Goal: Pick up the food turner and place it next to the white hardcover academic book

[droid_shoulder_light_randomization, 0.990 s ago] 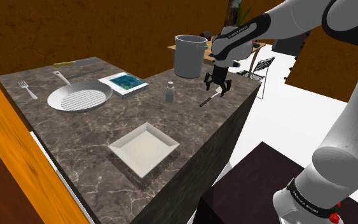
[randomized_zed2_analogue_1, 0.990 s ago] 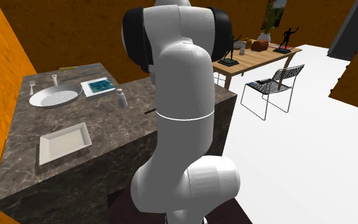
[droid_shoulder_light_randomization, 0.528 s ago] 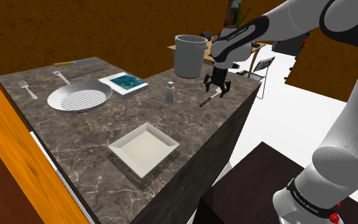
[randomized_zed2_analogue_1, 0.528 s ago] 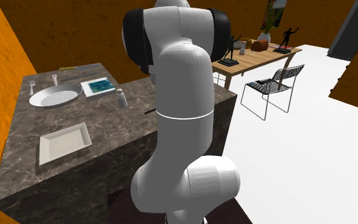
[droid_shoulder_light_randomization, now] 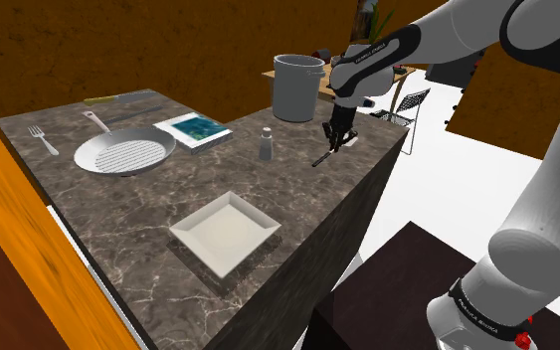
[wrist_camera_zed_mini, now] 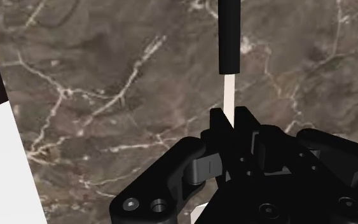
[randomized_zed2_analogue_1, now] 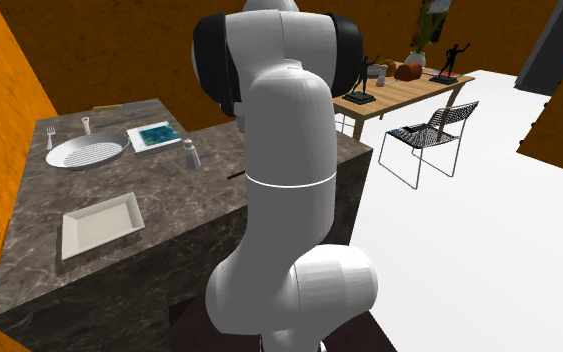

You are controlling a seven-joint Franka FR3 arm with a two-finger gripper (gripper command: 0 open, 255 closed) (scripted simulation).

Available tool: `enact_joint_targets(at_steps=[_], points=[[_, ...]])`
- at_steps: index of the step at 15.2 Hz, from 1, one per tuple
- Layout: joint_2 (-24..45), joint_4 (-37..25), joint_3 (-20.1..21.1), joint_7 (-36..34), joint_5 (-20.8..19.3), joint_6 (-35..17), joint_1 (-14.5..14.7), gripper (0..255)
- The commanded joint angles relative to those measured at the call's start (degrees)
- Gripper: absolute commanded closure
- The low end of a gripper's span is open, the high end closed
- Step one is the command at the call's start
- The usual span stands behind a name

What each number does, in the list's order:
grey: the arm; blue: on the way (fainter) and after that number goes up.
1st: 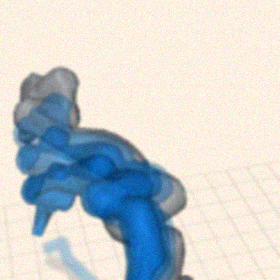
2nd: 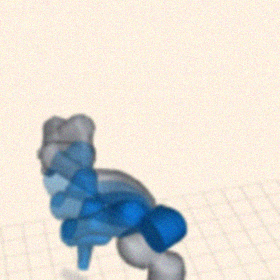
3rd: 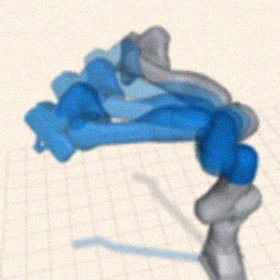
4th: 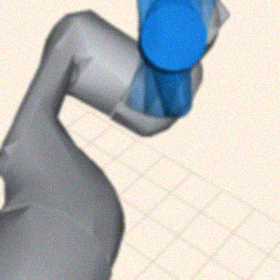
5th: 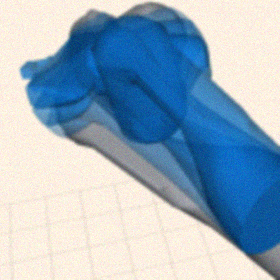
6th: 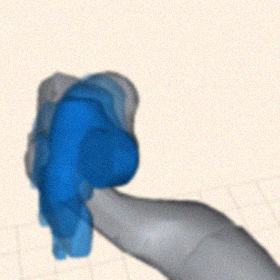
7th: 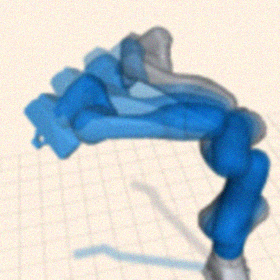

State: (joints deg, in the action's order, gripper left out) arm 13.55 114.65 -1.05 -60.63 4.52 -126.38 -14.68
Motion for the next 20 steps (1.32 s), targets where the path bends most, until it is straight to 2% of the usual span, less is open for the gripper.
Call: enact_joint_targets(at_steps=[1, 4, 20], points=[[0.01, 0.0, 0.0, 0.0, 0.0, -0.01, 0.0, 255], [0.01, 0.01, 0.0, 0.0, 0.0, -0.02, 0.0, 255], [-5.21, -5.94, -0.14, -0.85, -0.58, 11.12, 0.0, 255]])
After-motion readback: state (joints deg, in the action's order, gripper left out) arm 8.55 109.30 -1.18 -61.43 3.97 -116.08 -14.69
